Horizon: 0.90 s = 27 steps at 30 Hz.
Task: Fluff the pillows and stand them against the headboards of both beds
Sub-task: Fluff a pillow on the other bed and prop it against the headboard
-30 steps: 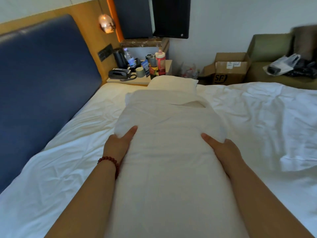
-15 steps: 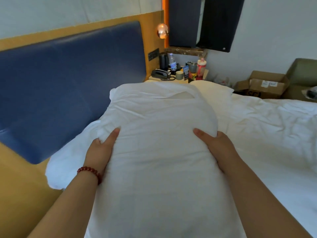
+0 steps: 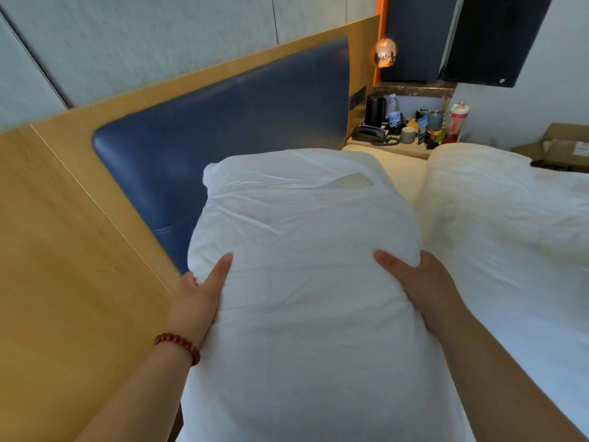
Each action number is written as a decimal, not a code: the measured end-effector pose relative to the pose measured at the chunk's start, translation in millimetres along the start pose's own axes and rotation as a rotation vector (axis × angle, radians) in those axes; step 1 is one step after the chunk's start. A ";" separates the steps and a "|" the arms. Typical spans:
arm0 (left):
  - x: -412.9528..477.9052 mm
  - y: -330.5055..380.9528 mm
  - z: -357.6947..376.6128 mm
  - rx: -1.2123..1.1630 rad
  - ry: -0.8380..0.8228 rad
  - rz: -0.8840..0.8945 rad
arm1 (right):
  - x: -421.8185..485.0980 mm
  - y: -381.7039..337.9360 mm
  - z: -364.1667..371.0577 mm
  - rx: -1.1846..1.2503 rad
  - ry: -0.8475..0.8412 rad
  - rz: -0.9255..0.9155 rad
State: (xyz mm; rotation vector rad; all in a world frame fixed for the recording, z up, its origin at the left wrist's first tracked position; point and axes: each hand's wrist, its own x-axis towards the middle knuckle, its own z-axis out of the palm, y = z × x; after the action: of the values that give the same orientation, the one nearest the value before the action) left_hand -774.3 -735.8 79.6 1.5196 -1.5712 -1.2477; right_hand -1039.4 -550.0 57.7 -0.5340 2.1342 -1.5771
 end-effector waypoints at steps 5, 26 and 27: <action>20.8 -13.8 -4.8 -0.028 -0.012 -0.026 | 7.6 3.2 25.1 -0.028 0.012 0.038; 181.2 196.3 147.8 0.085 -0.103 0.206 | 212.7 -97.8 -17.7 0.119 0.242 -0.016; 190.7 204.5 160.5 0.083 -0.120 0.209 | 224.8 -101.7 -22.5 0.099 0.261 -0.017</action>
State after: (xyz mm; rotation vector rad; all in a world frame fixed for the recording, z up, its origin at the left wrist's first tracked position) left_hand -1029.0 -909.5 174.0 1.3113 -1.8290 -1.1865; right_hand -1233.8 -682.3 135.7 -0.3297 2.2250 -1.8375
